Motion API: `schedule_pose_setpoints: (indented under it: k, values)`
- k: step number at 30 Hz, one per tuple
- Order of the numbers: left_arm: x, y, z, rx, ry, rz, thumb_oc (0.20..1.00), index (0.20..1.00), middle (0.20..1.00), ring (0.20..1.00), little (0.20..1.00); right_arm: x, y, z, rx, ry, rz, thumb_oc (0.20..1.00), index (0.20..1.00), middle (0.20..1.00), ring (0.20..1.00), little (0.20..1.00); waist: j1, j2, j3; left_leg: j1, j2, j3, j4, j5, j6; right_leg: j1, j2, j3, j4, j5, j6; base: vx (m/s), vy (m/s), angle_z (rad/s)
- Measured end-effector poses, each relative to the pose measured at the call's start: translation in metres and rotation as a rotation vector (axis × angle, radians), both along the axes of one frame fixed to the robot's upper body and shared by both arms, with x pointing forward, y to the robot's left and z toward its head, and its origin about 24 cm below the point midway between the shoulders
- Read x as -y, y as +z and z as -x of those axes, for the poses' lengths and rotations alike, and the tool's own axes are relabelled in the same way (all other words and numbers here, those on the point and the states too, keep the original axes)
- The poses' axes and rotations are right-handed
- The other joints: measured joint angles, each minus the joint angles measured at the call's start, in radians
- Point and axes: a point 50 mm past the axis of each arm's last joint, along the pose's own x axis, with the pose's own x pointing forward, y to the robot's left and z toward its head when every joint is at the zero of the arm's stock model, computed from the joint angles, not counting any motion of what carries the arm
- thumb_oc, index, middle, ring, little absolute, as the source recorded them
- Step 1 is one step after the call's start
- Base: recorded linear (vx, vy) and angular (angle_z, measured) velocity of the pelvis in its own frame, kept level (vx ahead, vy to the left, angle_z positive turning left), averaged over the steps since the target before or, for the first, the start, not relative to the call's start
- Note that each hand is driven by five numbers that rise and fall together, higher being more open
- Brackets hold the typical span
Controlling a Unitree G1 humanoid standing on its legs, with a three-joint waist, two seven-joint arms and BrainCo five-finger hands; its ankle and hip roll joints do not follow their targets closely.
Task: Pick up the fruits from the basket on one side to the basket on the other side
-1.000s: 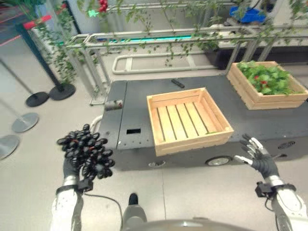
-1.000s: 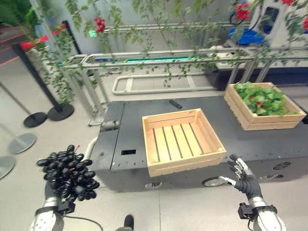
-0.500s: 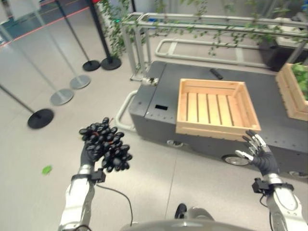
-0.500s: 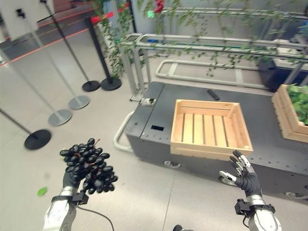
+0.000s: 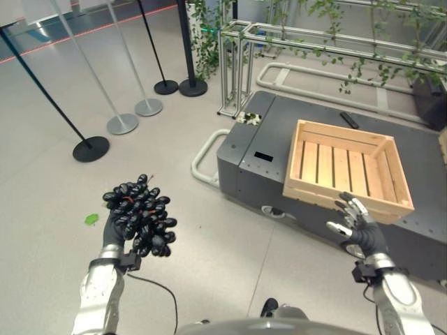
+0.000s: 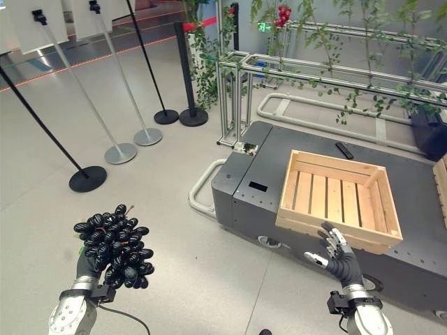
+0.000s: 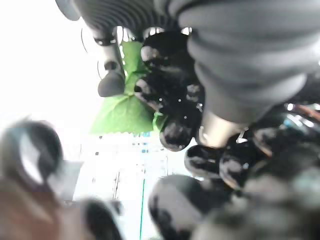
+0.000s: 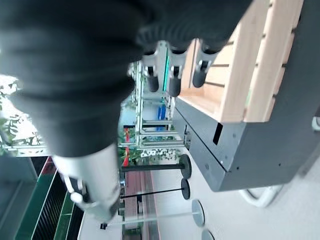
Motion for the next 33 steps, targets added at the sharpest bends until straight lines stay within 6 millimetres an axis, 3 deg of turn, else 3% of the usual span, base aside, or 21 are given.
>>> schedule_pose_setpoints:
  k: [3,7,8,10,11,12,13,14,16,17,18,20,21,23,26,27,28,29,33]
  values:
    - [0.003,0.006,-0.005,0.028,-0.022,-0.01,0.2,0.2,0.2,0.2,0.2,-0.001,-0.001,-0.001,0.0,0.001,0.001,1.0,1.0,1.0,1.0,1.0,0.026,-0.006,-0.006,-0.022,-0.015,-0.083,0.024,0.001,0.002,0.042,-0.028,-0.047,0.013,-0.027,0.028,0.0,0.237,0.94]
    - [-0.004,0.007,0.005,0.012,-0.019,-0.042,0.2,0.2,0.2,0.2,0.2,0.0,-0.003,-0.007,-0.012,0.006,0.011,1.0,1.0,1.0,1.0,1.0,0.089,-0.008,-0.01,-0.043,-0.05,-0.108,0.06,-0.004,0.025,0.037,-0.076,-0.069,0.056,-0.043,0.054,0.06,0.338,0.49]
    - [-0.009,0.008,0.008,0.006,-0.005,-0.052,0.2,0.2,0.2,0.2,0.2,-0.003,-0.002,-0.012,0.0,0.009,0.002,1.0,1.0,1.0,1.0,1.0,0.123,-0.009,-0.012,-0.046,-0.075,-0.104,0.074,-0.017,0.04,0.044,-0.104,-0.073,0.075,-0.042,0.065,0.04,0.389,0.34]
    - [-0.012,0.01,0.01,0.011,-0.001,-0.064,0.2,0.2,0.2,0.2,0.2,-0.005,-0.005,-0.013,-0.007,0.0,-0.008,1.0,1.0,1.0,1.0,1.0,0.119,-0.014,-0.012,-0.065,-0.109,-0.109,0.124,-0.033,0.078,0.025,-0.181,-0.093,0.2,-0.046,0.079,0.05,0.265,0.66]
    - [-0.014,0.015,0.009,0.027,0.001,-0.077,0.2,0.2,0.2,0.2,0.2,-0.008,-0.007,-0.013,-0.012,0.008,-0.011,1.0,1.0,1.0,1.0,1.0,0.122,-0.008,-0.013,-0.069,-0.113,-0.114,0.129,-0.04,0.09,0.021,-0.192,-0.079,0.219,-0.041,0.08,0.13,0.182,0.6]
    - [-0.018,0.021,0.008,0.048,0.016,-0.095,0.2,0.2,0.2,0.2,0.2,-0.013,-0.011,-0.013,-0.028,0.031,-0.016,1.0,1.0,1.0,1.0,1.0,0.135,-0.008,-0.012,-0.072,-0.123,-0.138,0.144,-0.059,0.117,0.003,-0.192,-0.022,0.248,-0.02,0.074,0.1,0.111,0.27]
    - [-0.021,0.023,0.008,0.057,0.032,-0.1,0.2,0.2,0.2,0.2,0.2,-0.016,-0.012,-0.013,-0.036,0.045,-0.011,1.0,1.0,1.0,1.0,1.0,0.133,0.003,-0.005,-0.071,-0.129,-0.173,0.146,-0.055,0.129,-0.028,-0.184,0.045,0.297,-0.031,0.087,0.13,0.023,0.31]
    - [-0.024,0.025,0.008,0.063,0.046,-0.104,0.2,0.2,0.2,0.2,0.2,-0.018,-0.013,-0.013,-0.04,0.056,-0.007,1.0,1.0,1.0,1.0,1.0,0.134,0.01,-0.005,-0.073,-0.126,-0.214,0.147,-0.051,0.136,-0.055,-0.146,0.134,0.292,-0.058,0.096,0.15,-0.067,0.52]
    - [-0.027,0.036,0.004,0.103,0.05,-0.127,0.2,0.2,0.2,0.2,0.2,-0.017,-0.014,-0.01,-0.051,0.057,0.005,1.0,1.0,1.0,1.0,1.0,0.126,0.028,0.005,-0.101,-0.117,-0.339,0.173,-0.038,0.132,-0.091,-0.037,0.25,0.088,-0.058,0.117,0.15,-0.055,0.82]
    - [-0.026,0.039,0.0,0.118,0.045,-0.129,0.2,0.2,0.2,0.2,0.2,-0.015,-0.016,-0.008,-0.061,0.053,0.008,1.0,1.0,1.0,1.0,1.0,0.101,0.032,0.008,-0.113,-0.12,-0.39,0.179,-0.036,0.131,-0.094,0.0,0.306,-0.015,-0.047,0.134,0.2,-0.061,1.25]
    - [-0.025,0.041,-0.004,0.133,0.04,-0.128,0.2,0.2,0.2,0.2,0.2,-0.014,-0.019,-0.005,-0.075,0.049,0.007,1.0,1.0,1.0,1.0,1.0,0.082,0.025,0.013,-0.113,-0.14,-0.469,0.182,-0.028,0.134,-0.118,0.017,0.368,-0.065,-0.034,0.148,0.21,-0.063,1.36]
    - [-0.019,0.043,-0.012,0.151,0.019,-0.114,0.2,0.2,0.2,0.2,0.2,-0.013,-0.024,0.001,-0.102,0.048,0.005,1.0,1.0,1.0,1.0,1.0,0.046,0.039,0.021,-0.112,-0.147,-0.585,0.202,-0.037,0.123,-0.117,0.085,0.524,-0.122,-0.029,0.161,0.19,-0.056,1.64]
    - [-0.018,0.05,-0.016,0.178,-0.001,-0.128,0.2,0.2,0.2,0.2,0.2,-0.014,-0.026,0.003,-0.113,0.06,-0.001,1.0,1.0,1.0,1.0,1.0,0.028,-0.004,0.035,-0.093,-0.185,-0.631,0.191,-0.025,0.13,-0.143,0.067,0.537,-0.137,-0.009,0.163,0.2,-0.077,1.61]
    - [-0.02,0.045,-0.011,0.157,0.008,-0.125,0.2,0.2,0.2,0.2,0.2,-0.014,-0.027,0.001,-0.117,0.066,-0.002,1.0,1.0,1.0,1.0,1.0,0.039,-0.023,0.039,-0.073,-0.218,-0.661,0.19,-0.028,0.132,-0.145,0.058,0.535,-0.163,0.015,0.156,0.16,-0.101,1.12]
    - [-0.013,0.038,-0.01,0.132,-0.018,-0.107,0.2,0.2,0.2,0.2,0.2,-0.012,-0.039,0.01,-0.176,0.078,-0.012,1.0,1.0,1.0,1.0,1.0,0.026,-0.058,0.034,-0.042,-0.251,-0.737,0.167,-0.052,0.119,-0.106,0.075,0.613,-0.173,0.074,0.13,0.12,-0.196,1.56]
    - [-0.009,0.034,-0.01,0.127,-0.022,-0.089,0.2,0.2,0.2,0.2,0.2,-0.011,-0.042,0.011,-0.196,0.076,-0.013,1.0,1.0,1.0,1.0,1.0,0.02,-0.051,0.028,-0.037,-0.245,-0.784,0.166,-0.057,0.109,-0.088,0.089,0.634,-0.174,0.097,0.13,0.09,-0.285,1.71]
    - [-0.003,0.034,-0.013,0.131,-0.046,-0.085,0.2,0.2,0.2,0.2,0.2,-0.008,-0.044,0.014,-0.209,0.07,-0.011,1.0,1.0,1.0,1.0,1.0,0.002,-0.047,0.022,-0.042,-0.231,-0.782,0.167,-0.067,0.092,-0.081,0.1,0.632,-0.167,0.122,0.104,0.11,-0.375,1.72]
    - [-0.002,0.034,-0.012,0.133,-0.055,-0.083,0.2,0.2,0.2,0.2,0.2,-0.008,-0.043,0.006,-0.209,0.084,-0.004,1.0,1.0,1.0,1.0,1.0,0.008,-0.032,0.03,-0.037,-0.172,-0.726,0.13,-0.072,0.069,-0.084,0.124,0.602,-0.12,0.116,0.055,0.09,-0.353,1.45]
    - [-0.001,0.036,-0.014,0.142,-0.058,-0.071,0.2,0.2,0.2,0.2,0.2,-0.008,-0.028,-0.014,-0.142,0.117,0.012,1.0,1.0,1.0,1.0,1.0,0.027,-0.016,0.029,-0.046,-0.081,-0.706,0.111,-0.092,0.013,-0.083,0.173,0.484,-0.081,0.063,-0.008,0.09,-0.359,0.92]
